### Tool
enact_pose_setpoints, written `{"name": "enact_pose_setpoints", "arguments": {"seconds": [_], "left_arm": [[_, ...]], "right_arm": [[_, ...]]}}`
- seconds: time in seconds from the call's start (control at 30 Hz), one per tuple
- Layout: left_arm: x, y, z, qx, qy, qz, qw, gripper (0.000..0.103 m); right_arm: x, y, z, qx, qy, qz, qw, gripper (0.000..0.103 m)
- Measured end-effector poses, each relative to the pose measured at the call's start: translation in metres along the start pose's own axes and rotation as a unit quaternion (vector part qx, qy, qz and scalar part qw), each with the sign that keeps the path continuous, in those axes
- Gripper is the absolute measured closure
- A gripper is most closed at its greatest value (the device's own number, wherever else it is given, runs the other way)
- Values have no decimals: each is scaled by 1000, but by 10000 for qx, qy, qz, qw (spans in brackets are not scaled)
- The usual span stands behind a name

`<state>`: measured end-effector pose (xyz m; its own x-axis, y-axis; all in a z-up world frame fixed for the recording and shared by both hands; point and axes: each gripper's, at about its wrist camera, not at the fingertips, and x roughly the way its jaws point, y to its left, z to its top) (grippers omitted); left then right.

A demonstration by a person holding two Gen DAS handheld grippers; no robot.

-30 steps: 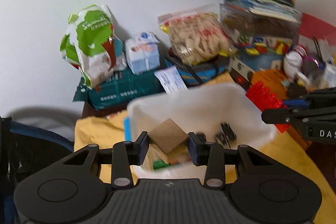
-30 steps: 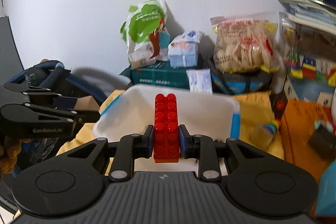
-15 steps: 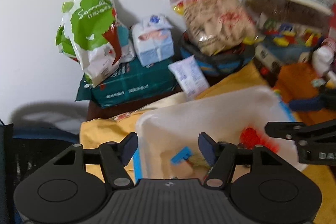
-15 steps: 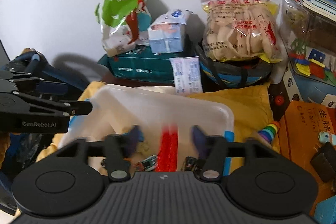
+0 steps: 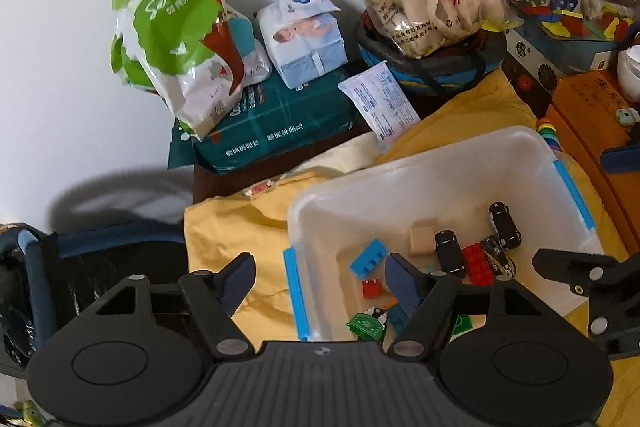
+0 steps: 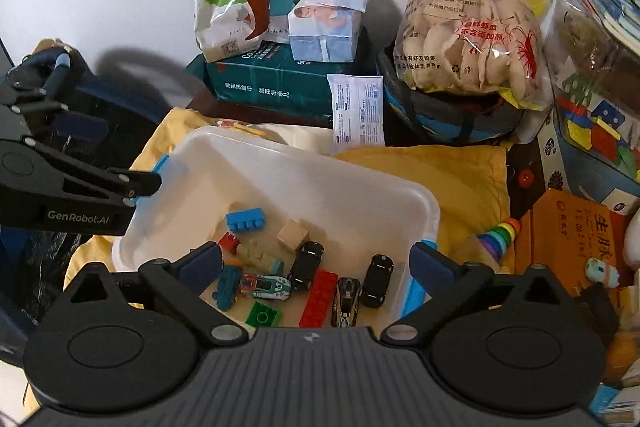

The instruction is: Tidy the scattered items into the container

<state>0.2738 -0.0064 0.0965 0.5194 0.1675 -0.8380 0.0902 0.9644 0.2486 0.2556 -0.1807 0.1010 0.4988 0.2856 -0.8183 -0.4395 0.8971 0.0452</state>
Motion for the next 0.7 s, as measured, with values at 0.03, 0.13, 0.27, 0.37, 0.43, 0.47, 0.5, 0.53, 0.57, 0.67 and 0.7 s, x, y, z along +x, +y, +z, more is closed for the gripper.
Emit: {"name": "enact_pose_setpoints", "arguments": {"seconds": [0.03, 0.13, 0.27, 0.37, 0.43, 0.47, 0.5, 0.53, 0.57, 0.67, 0.7], "left_arm": [[-2, 2, 2, -40, 10, -7, 10000, 28], [-7, 5, 7, -173, 28, -62, 9998, 28], [-9, 0, 9, -125, 89, -89, 9998, 28], [-7, -3, 10, -137, 178, -79, 9997, 28], [-6, -4, 10, -160, 203, -86, 9996, 28], [-5, -5, 10, -157, 222, -96, 9996, 28], [-5, -6, 9, -161, 243, -106, 9995, 28], [-5, -6, 9, -167, 252, -113, 9995, 28], [-5, -7, 8, -170, 254, -121, 9995, 28], [-5, -9, 9, -224, 294, -195, 9991, 28], [-6, -10, 9, -232, 304, -222, 9990, 28]], "right_arm": [[-3, 2, 1, -41, -30, -12, 10000, 0], [-9, 6, 2, -137, -55, -44, 9999, 0], [-11, 9, 4, -213, 39, -88, 9997, 0], [-13, 9, 6, -203, 107, -122, 9997, 0], [-15, 8, 5, -179, 119, -130, 9997, 0], [-15, 7, 5, -183, 128, -138, 9997, 0], [-15, 6, 4, -184, 146, -151, 9996, 0], [-15, 5, 3, -177, 163, -166, 9996, 0], [-15, 5, 3, -168, 173, -179, 9995, 0], [-14, 3, 1, -147, 231, -219, 9994, 0], [-14, 2, 0, -138, 247, -232, 9993, 0]]}}
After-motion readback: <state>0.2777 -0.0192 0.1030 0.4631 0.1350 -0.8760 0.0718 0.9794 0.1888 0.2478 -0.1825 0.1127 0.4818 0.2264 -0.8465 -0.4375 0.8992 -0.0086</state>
